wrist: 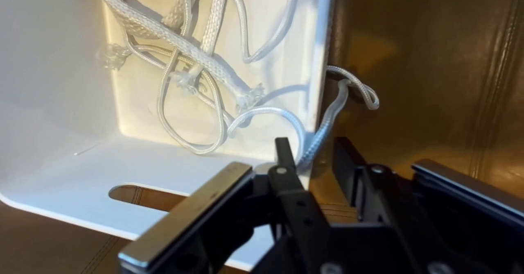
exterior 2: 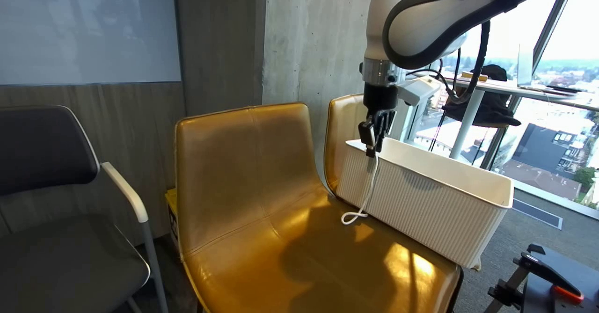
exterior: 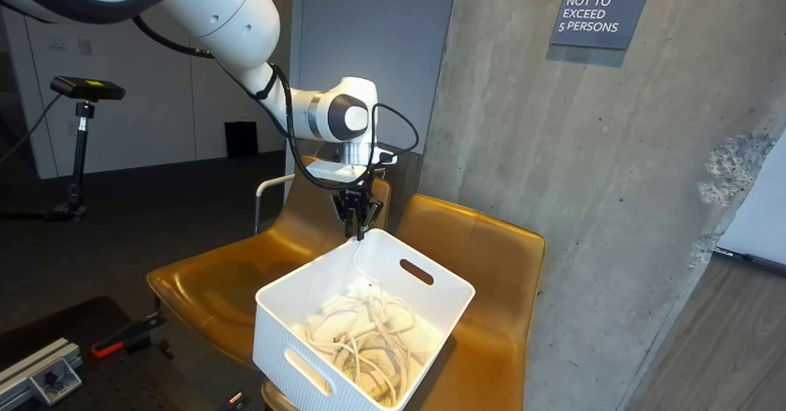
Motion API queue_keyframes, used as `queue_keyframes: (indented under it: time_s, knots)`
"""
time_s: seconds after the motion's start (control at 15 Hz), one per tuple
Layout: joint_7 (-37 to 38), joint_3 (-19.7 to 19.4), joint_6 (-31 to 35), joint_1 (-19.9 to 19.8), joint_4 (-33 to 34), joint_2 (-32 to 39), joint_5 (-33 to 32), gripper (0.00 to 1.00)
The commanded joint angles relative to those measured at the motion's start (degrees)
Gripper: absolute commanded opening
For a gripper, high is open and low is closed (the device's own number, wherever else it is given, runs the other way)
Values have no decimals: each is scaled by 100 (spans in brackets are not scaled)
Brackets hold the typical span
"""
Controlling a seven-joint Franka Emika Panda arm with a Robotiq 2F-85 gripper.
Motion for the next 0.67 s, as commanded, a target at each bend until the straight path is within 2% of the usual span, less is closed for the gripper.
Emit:
queue_keyframes:
  time_s: [0.0, 0.07, 0.6]
  knots:
    - [61, 29, -183, -7, -186, -264, -43, 3]
    - [67, 28, -185, -4, -197, -281, -46, 0]
    - [70, 0, -225, -11, -238, -430, -84, 0]
